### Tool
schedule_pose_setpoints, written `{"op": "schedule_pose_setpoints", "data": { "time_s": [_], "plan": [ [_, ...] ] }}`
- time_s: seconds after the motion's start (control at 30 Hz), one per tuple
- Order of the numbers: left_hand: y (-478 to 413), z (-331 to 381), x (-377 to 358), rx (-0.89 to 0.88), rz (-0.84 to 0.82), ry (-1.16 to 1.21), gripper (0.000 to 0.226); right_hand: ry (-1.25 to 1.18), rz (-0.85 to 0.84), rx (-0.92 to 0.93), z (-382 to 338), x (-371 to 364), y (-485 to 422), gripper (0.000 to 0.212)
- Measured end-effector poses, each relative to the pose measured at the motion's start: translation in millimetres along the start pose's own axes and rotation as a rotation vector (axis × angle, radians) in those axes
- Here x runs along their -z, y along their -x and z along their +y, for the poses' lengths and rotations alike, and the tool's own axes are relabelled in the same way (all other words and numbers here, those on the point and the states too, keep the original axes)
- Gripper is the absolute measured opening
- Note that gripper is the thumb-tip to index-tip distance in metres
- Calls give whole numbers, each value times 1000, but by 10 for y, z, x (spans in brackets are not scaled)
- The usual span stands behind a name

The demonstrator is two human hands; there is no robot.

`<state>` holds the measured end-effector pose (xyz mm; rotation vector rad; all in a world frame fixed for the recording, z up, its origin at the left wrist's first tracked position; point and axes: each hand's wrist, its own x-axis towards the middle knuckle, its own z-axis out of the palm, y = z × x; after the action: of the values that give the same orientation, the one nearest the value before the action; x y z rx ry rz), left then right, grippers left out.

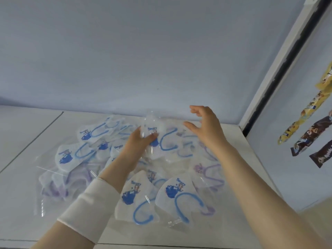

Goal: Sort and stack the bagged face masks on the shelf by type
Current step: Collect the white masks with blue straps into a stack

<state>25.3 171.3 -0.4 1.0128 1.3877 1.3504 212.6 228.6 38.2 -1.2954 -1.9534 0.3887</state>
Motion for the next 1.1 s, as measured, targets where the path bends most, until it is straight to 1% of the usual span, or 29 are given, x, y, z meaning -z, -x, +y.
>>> {"op": "schedule_pose_setpoints", "data": {
  "time_s": [0.03, 0.07, 0.1, 0.13, 0.17, 0.3, 0.4, 0.47, 0.53, 0.57, 0.6, 0.67, 0.73, 0.8, 0.83, 0.9, 0.93, 0.97, 1.03, 1.1],
  "plan": [
    [-48, -3, 129, 51, 64, 75, 12, 123, -115, -68, 100, -44, 16, 65],
    [-96, -4, 246, 92, 115, 147, 12, 266, -268, -133, 189, -92, 55, 77],
    [-132, -2, 347, 117, 152, 197, 11, 380, -402, -169, 255, -138, 112, 86],
    [-167, -7, 424, 129, 181, 228, 8, 433, -479, -177, 307, -193, 164, 90],
    [-181, -1, 472, 136, 206, 253, 7, 434, -491, -163, 336, -242, 207, 89],
    [-200, -22, 509, 140, 247, 310, 12, 296, -294, -91, 358, -311, 243, 78],
    [-202, -36, 479, 147, 254, 280, 12, 142, -180, -97, 355, -272, 174, 66],
    [-210, -40, 462, 143, 252, 243, 10, -67, -56, -170, 345, -141, 85, 55],
    [-227, -33, 440, 135, 250, 180, 6, -324, 51, -237, 324, 33, 4, 50],
    [-236, -25, 409, 132, 240, 157, 7, -414, 65, -242, 307, 101, -17, 50],
    [-235, -10, 354, 133, 218, 151, 9, -455, 46, -227, 281, 134, -20, 51],
    [-207, 18, 188, 119, 135, 186, 7, -444, -40, -176, 175, 87, 22, 56],
    [-147, 31, -4, 89, 22, 199, 13, -372, -84, -126, 85, -83, 87, 62],
    [-84, 12, -150, 35, -78, 111, 14, -299, -80, -79, 48, -260, 138, 70],
    [-68, -2, -183, 8, -90, 61, 12, -293, -77, -69, 53, -321, 152, 73],
    [-105, -29, -143, 4, -29, 39, 14, -306, -73, -80, 135, -353, 137, 76],
    [-142, -37, -88, 26, 17, 49, 14, -270, -71, -93, 210, -340, 112, 75],
    [-180, -43, -11, 45, 63, 60, 12, -184, -90, -116, 294, -313, 79, 74],
    [-282, -57, 164, 80, 156, 99, 3, 61, -211, -187, 448, -258, 7, 77],
    [-381, -78, 309, 96, 217, 132, 3, 228, -352, -253, 497, -242, -35, 85]
  ]
}}
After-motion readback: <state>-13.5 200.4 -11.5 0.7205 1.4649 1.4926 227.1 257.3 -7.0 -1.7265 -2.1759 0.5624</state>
